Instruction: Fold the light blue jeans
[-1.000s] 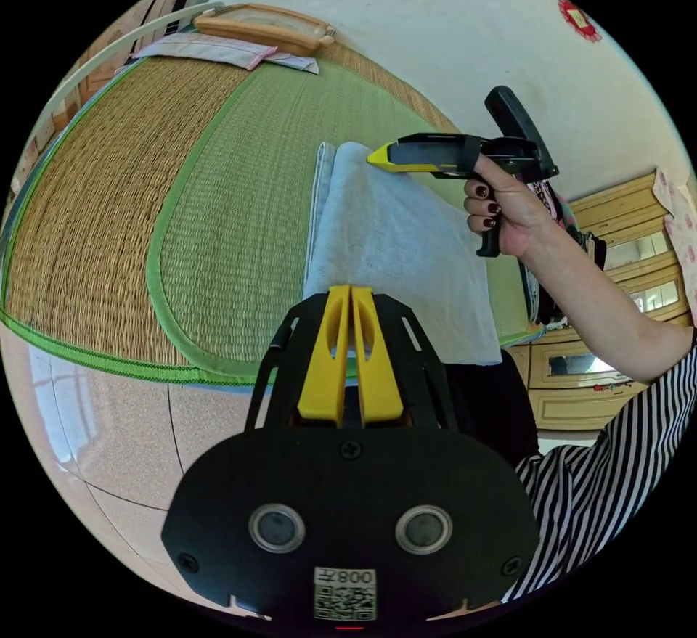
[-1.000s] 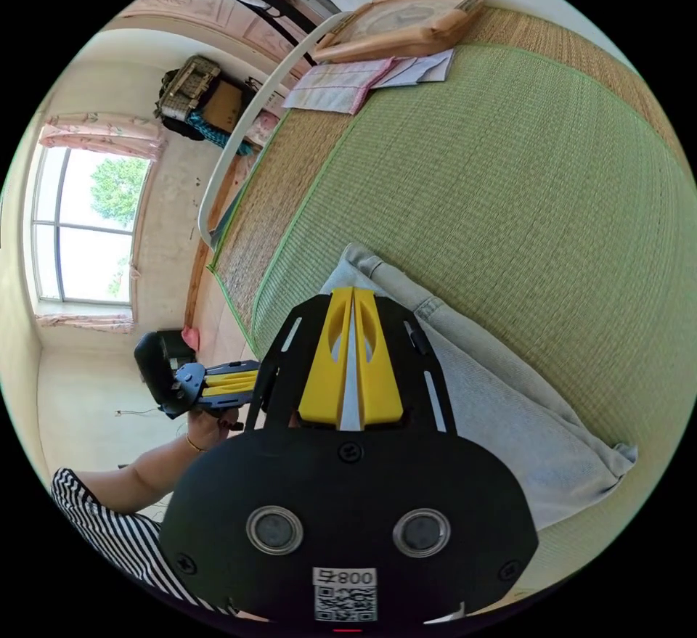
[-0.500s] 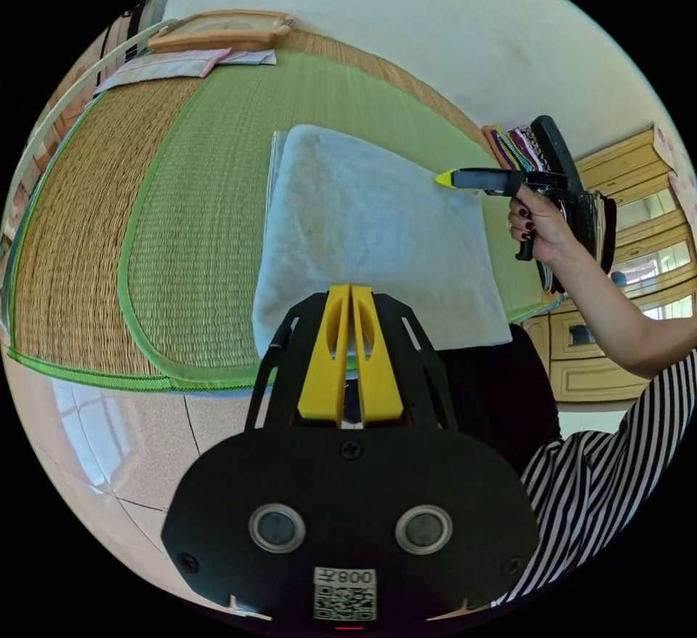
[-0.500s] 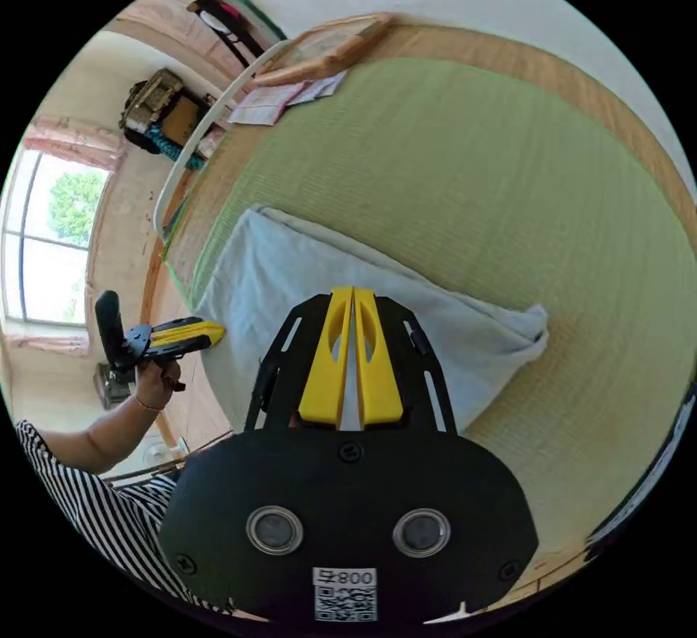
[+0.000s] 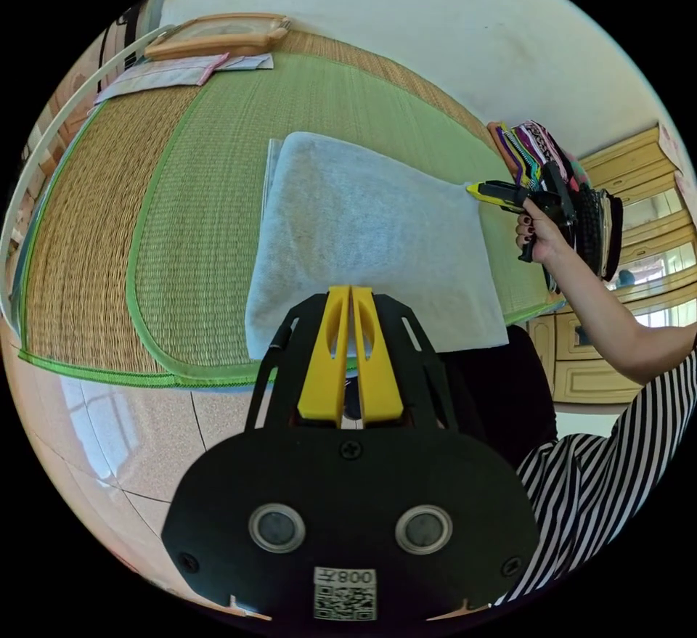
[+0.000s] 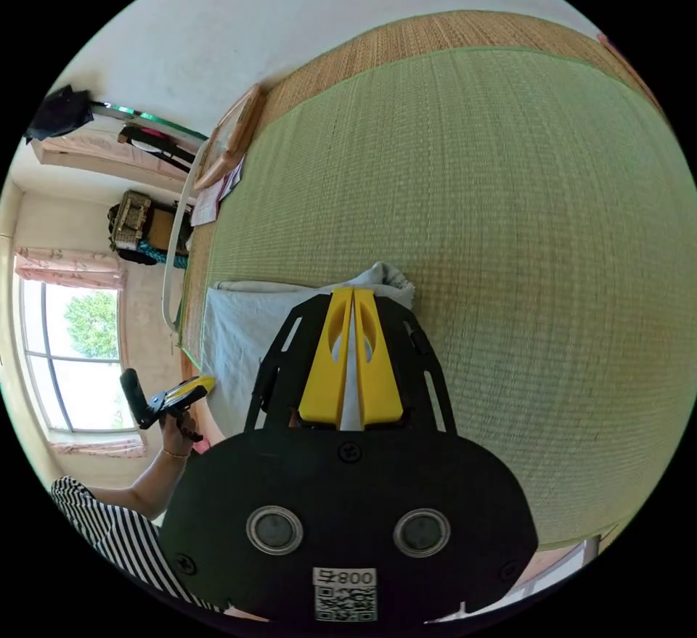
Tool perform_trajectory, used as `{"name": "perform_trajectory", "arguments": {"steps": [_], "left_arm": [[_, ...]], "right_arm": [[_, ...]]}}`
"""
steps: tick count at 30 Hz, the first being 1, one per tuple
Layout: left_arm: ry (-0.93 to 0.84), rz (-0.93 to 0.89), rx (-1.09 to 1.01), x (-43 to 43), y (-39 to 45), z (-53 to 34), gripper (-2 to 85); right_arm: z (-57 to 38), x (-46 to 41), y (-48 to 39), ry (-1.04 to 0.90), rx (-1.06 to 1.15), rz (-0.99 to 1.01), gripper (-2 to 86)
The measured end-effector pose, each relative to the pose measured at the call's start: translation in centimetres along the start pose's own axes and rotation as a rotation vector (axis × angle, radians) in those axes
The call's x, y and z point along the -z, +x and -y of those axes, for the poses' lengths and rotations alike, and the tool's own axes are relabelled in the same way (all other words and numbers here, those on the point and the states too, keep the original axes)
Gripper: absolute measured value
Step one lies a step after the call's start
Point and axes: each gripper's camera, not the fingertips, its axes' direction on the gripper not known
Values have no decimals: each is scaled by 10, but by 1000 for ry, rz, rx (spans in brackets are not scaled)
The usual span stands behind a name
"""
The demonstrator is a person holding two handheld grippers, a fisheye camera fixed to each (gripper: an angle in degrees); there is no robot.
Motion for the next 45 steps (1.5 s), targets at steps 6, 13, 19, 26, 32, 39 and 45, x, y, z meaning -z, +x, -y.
{"name": "perform_trajectory", "arguments": {"steps": [6, 13, 19, 26, 32, 39, 45], "left_arm": [[-17, -65, 60, -17, -9, 5, 0], [4, -126, 126, -27, -30, 4, 0], [20, -75, 132, -18, -40, 7, 0], [28, -151, 230, -24, -77, 9, 0], [36, -138, 206, -16, -90, 10, 1], [-41, -346, 113, -28, -85, 7, 4], [-224, -568, 62, -66, -75, 25, 33]], "right_arm": [[12, 7, 22, -19, -46, 96, 0], [-15, 23, 37, -73, -29, 28, 0], [-60, 48, 26, -84, 64, 155, 0], [-139, 27, 12, -312, 127, 251, 1], [-157, 46, 34, -306, 81, 315, 1], [-174, 67, 66, -266, -10, 367, 3], [-182, 72, 97, -243, -116, 409, 23]]}}
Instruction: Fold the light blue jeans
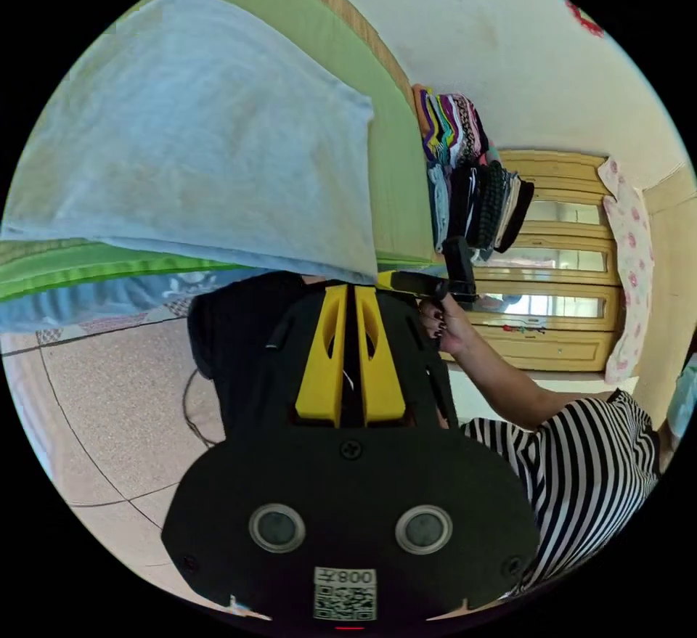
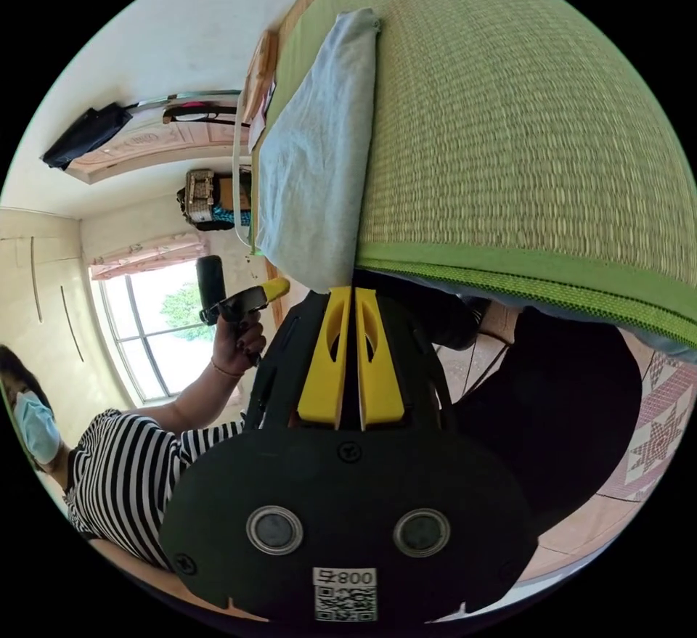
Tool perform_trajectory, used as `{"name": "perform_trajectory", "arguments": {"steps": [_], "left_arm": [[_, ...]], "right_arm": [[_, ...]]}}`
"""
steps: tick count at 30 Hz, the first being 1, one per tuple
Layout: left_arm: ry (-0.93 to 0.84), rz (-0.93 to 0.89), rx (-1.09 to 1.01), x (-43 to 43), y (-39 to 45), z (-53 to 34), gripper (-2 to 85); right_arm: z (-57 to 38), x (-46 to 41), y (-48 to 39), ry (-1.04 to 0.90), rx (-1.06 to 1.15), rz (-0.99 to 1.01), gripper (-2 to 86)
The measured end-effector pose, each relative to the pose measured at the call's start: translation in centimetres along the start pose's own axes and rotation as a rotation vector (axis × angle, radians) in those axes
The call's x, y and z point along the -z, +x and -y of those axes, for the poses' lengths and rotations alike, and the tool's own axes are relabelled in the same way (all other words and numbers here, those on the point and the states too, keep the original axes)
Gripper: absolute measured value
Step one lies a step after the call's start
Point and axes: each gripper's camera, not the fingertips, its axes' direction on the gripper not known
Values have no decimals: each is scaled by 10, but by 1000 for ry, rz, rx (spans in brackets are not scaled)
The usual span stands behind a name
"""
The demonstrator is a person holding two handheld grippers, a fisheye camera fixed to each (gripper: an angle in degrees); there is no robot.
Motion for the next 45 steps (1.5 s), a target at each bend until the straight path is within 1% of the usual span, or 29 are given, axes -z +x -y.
{"name": "perform_trajectory", "arguments": {"steps": [3, 5, 7, 9, 11, 15, 17, 24, 29, 33, 36, 39, 41, 44, 45], "left_arm": [[-72, -40, 10, -10, -6, 15, 65], [-94, -104, 42, -13, -15, 26, 78], [-63, -147, 74, -8, -22, 32, 72], [-20, -206, 107, -1, -30, 37, 47], [2, -270, 155, 9, -42, 40, 37], [6, -270, 148, 27, -50, 43, 28], [28, -302, 142, 40, -55, 44, 25], [51, -322, 139, 70, -65, 53, 22], [45, -340, 139, 92, -79, 57, 20], [88, -343, 136, 119, -96, 51, 29], [174, -369, 187, 147, -122, 39, 47], [306, -461, 266, 172, -153, 25, 81], [451, -560, 317, 189, -175, 14, 107], [583, -666, 375, 198, -196, 7, 132], [599, -682, 385, 198, -199, 7, 136]], "right_arm": [[-3, 5, 7, 11, -22, 29, 49], [-7, 11, 15, 37, -48, 68, 67], [-9, 16, 22, 51, -73, 100, 78], [-12, 21, 28, 68, -93, 136, 91], [-17, 29, 38, 103, -117, 212, 110], [-23, 43, 48, 166, -135, 297, 120], [-22, 46, 50, 175, -138, 331, 124], [-3, 38, 42, 159, -124, 378, 119], [10, 25, 34, 84, -123, 359, 75], [6, 31, 32, 91, -115, 375, 57], [3, 36, 22, 100, -87, 387, 47], [2, 41, 7, 105, -54, 410, 41], [2, 45, -8, 99, -17, 393, 39], [3, 48, -27, 90, 18, 367, 37], [3, 49, -30, 89, 25, 363, 37]]}}
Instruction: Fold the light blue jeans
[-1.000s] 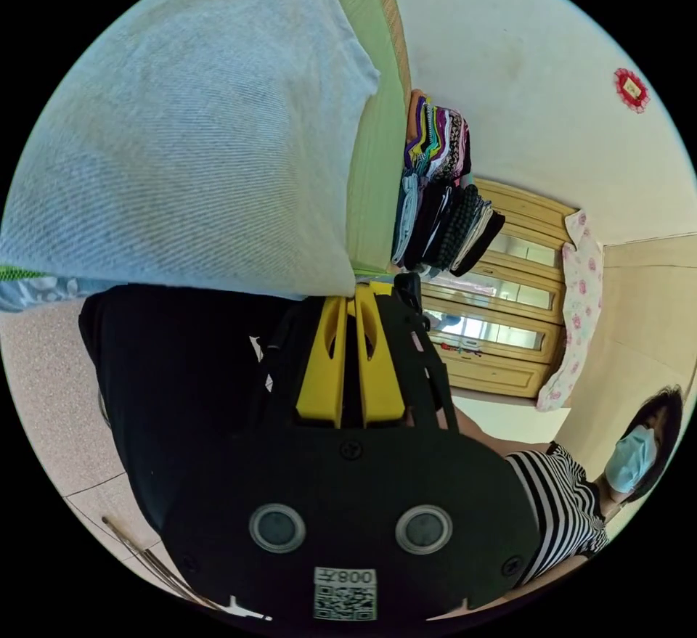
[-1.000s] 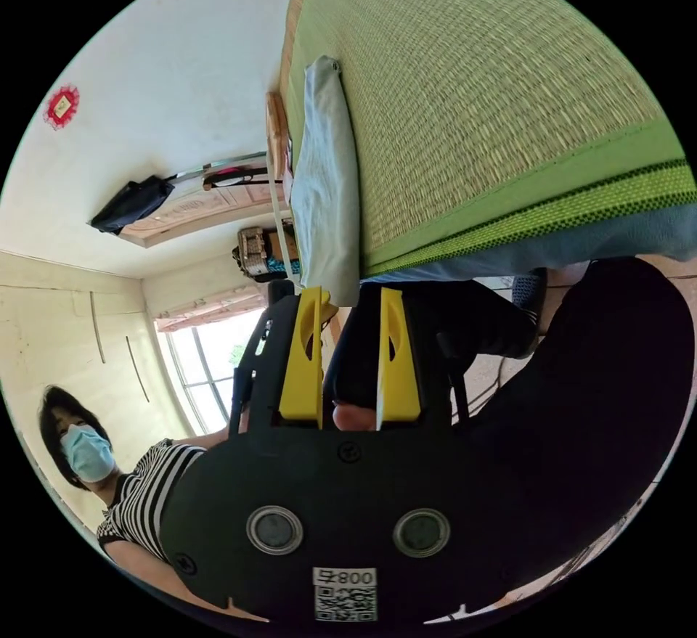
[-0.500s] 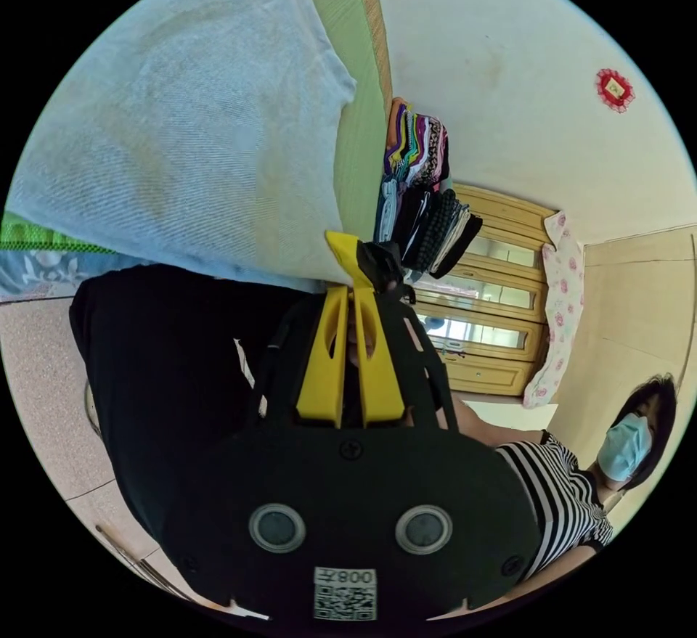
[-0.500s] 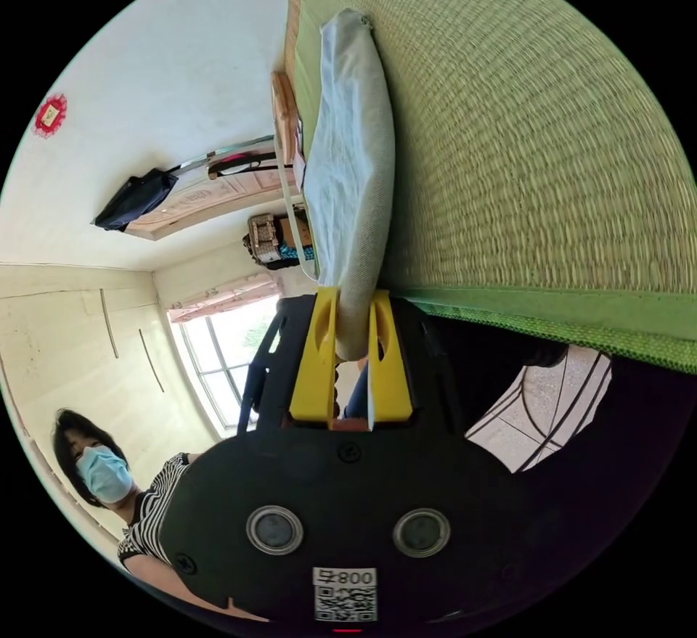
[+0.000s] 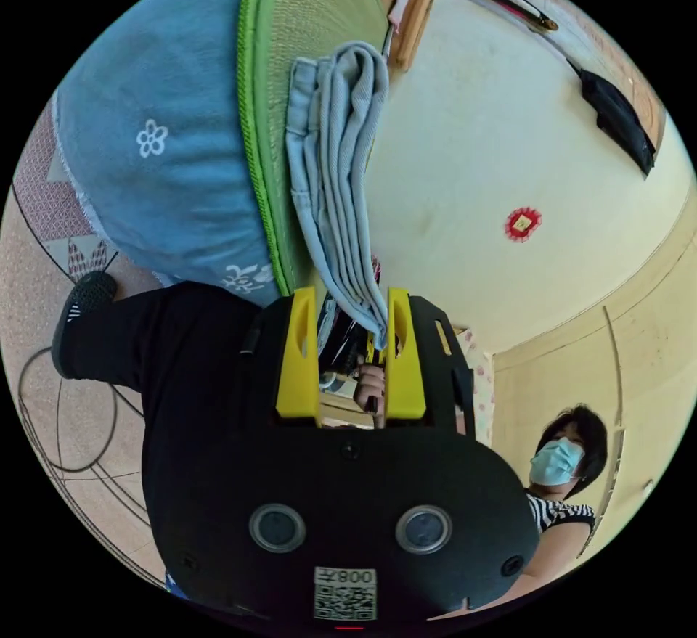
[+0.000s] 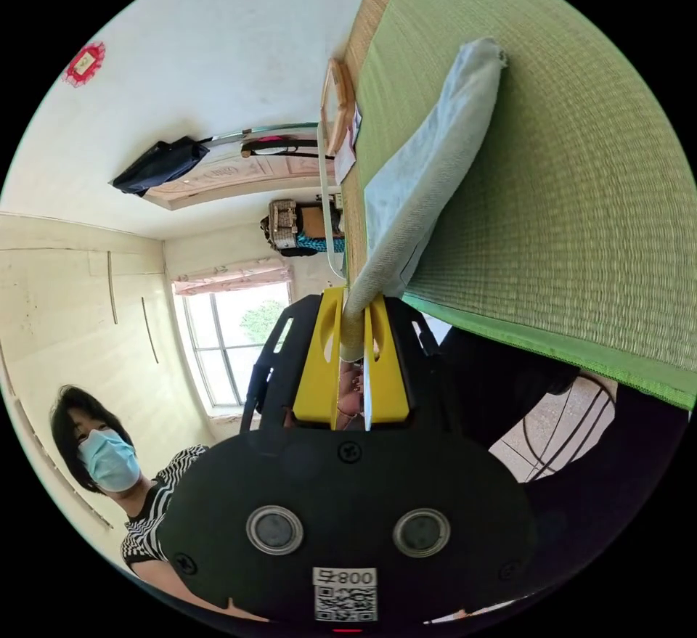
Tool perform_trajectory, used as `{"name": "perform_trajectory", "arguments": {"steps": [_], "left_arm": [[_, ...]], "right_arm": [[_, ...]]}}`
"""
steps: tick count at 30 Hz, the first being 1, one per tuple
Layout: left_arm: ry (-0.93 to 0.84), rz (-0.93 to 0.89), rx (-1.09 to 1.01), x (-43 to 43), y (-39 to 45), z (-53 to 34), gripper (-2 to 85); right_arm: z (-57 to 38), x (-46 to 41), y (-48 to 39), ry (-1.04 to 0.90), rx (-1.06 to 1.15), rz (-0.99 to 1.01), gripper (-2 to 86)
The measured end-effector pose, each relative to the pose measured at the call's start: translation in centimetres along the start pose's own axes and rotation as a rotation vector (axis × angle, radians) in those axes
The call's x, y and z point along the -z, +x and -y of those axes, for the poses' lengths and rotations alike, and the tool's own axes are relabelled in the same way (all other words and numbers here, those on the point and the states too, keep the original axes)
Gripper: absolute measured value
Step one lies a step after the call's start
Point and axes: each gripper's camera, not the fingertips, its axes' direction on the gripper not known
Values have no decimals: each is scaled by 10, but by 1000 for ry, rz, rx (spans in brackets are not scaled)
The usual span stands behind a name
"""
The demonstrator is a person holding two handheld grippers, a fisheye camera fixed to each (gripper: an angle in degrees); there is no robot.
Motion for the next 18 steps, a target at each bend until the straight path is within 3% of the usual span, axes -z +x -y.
{"name": "perform_trajectory", "arguments": {"steps": [8, 18], "left_arm": [[135, -111, 30, -1, -14, 20, 151], [140, -42, 65, -32, -34, 37, 134]], "right_arm": [[-9, -10, -29, -22, 53, -66, 35], [-42, -11, -23, 2, 41, -57, 34]]}}
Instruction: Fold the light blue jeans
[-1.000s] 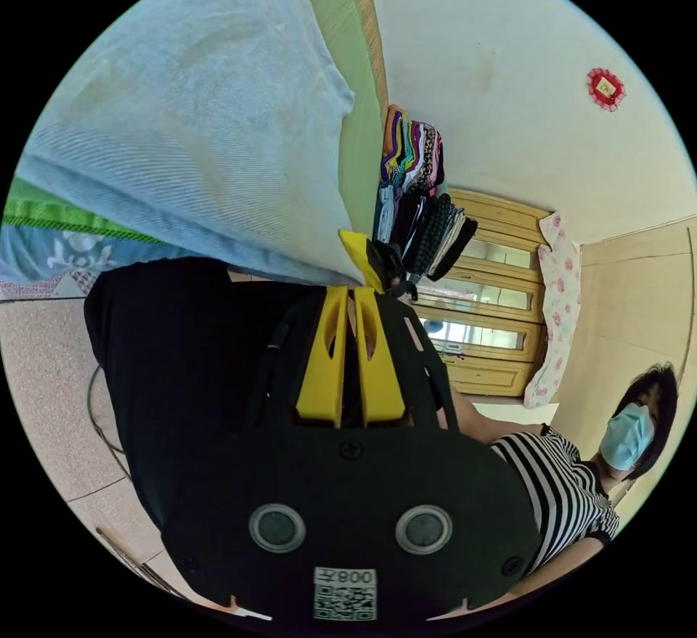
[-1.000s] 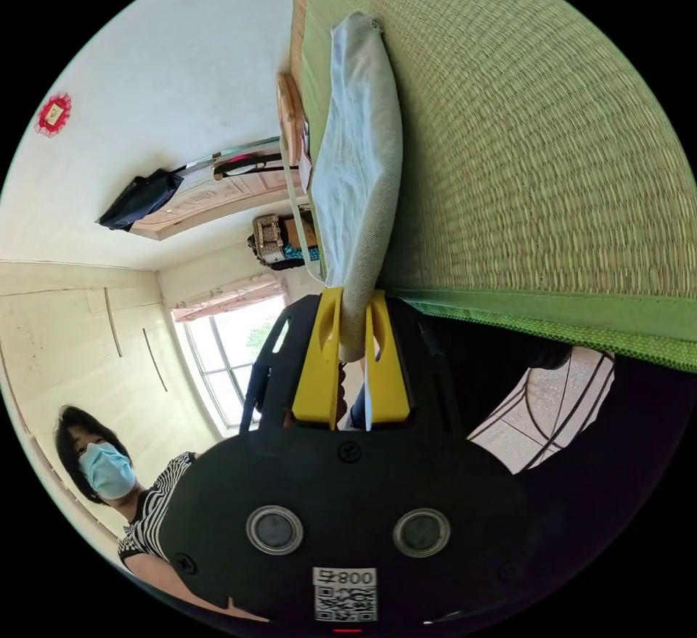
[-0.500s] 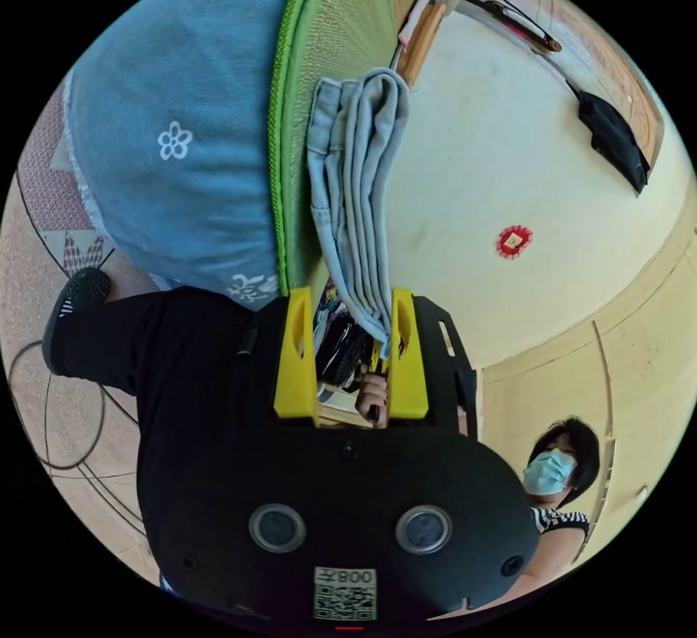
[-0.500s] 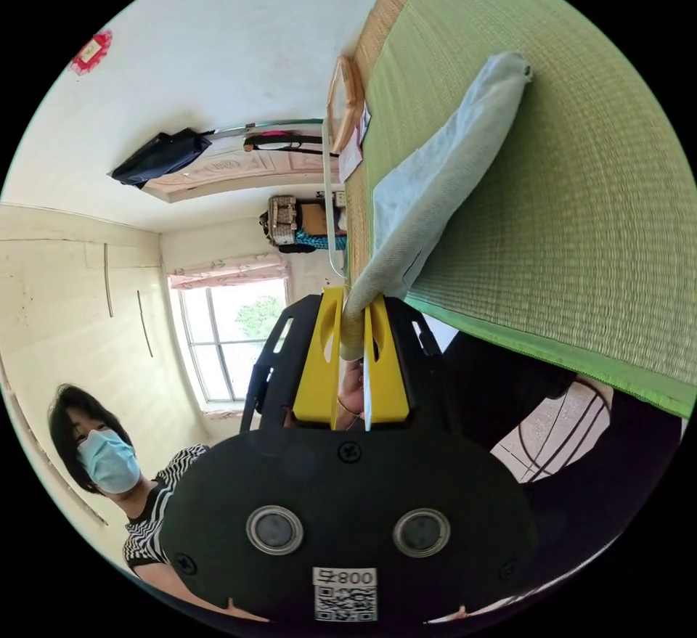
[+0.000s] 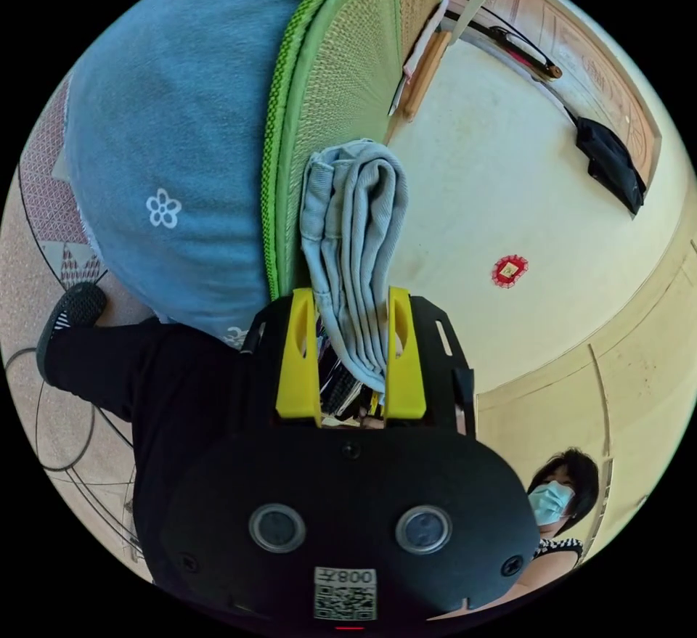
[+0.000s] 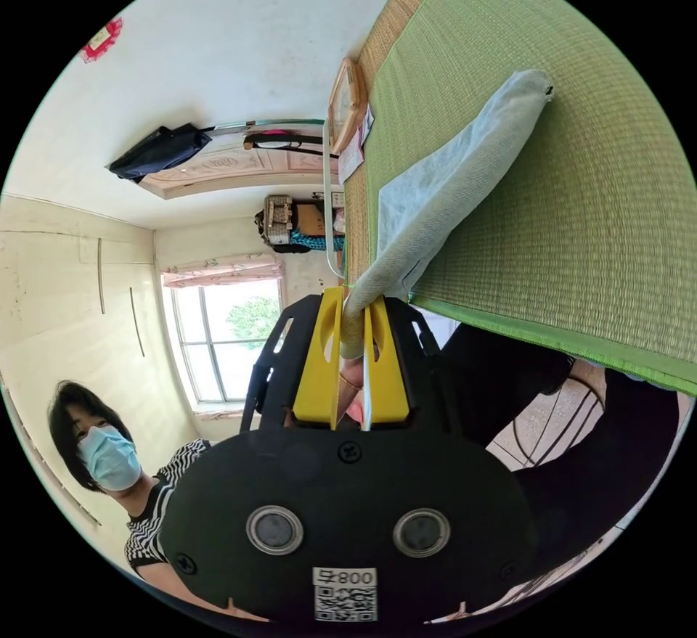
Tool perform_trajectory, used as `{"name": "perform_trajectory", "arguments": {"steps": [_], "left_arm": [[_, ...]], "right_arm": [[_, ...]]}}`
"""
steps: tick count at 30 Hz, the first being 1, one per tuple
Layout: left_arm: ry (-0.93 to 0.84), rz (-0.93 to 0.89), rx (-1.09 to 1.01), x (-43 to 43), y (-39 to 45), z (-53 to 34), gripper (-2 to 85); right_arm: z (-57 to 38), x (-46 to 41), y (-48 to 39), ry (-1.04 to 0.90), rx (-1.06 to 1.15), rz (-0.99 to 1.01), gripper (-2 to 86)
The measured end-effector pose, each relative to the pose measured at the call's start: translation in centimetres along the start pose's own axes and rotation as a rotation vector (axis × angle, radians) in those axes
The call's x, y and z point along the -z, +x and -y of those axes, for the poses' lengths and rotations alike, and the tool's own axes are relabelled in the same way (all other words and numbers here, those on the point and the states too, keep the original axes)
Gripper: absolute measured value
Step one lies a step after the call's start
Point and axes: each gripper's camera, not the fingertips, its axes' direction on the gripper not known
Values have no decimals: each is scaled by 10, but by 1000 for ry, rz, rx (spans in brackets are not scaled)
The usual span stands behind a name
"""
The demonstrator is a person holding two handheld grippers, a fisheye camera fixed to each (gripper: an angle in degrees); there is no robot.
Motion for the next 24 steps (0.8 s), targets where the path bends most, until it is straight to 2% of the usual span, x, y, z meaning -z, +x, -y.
{"name": "perform_trajectory", "arguments": {"steps": [8, 24], "left_arm": [[-98, 151, -68, -45, -15, -21, 94], [-197, 127, -157, -159, -76, -112, 89]], "right_arm": [[-45, 8, 14, 12, -15, -13, 30], [-169, 39, 23, 135, 24, 95, 33]]}}
